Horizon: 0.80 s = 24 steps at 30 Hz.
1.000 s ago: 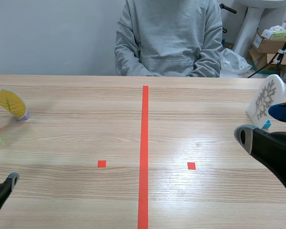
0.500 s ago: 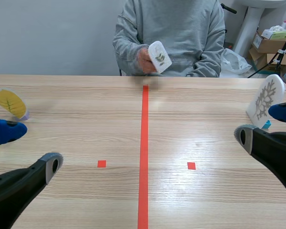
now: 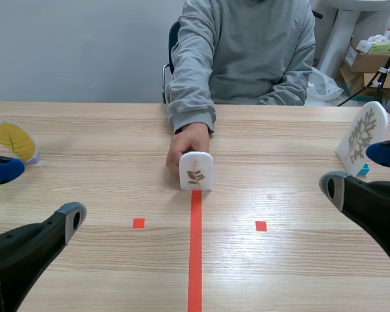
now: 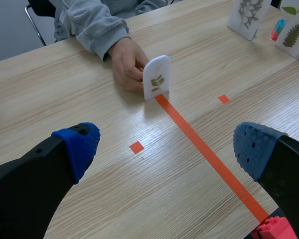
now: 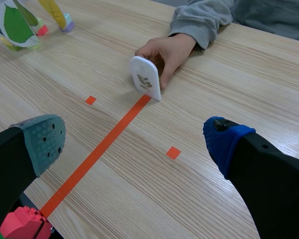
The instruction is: Do the leaf sorting experiment
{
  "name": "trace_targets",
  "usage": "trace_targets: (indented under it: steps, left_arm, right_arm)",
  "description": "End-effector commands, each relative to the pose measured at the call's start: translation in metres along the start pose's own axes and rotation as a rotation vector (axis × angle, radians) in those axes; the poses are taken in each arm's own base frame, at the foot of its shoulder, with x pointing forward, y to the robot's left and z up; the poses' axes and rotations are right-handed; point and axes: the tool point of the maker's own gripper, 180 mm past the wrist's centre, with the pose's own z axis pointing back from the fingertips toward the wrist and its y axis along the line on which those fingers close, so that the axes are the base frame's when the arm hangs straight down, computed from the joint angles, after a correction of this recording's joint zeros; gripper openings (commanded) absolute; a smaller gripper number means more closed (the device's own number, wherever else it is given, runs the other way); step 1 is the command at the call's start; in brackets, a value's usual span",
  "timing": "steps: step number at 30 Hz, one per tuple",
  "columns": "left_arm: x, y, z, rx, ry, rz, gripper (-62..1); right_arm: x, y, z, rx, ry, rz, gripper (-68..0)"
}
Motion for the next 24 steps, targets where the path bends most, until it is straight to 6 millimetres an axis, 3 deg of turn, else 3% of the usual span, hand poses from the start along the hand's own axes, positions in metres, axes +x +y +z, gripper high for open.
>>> trace_targets:
  steps: [1, 24]
  left_arm:
    - [0.0051, 0.0001, -0.0002, -0.004, -0.022, -0.002, -3.7]
    - [0.0042, 0.0002, -0.0002, -0.004, -0.018, -0.009, -3.7]
  right_arm:
    - [0.0059, -0.0017, -0.0008, 0.003, -0.018, 0.008, -11.3]
    - [0.0033, -0.0024, -0.0008, -0.001, -0.004, 0.024, -11.3]
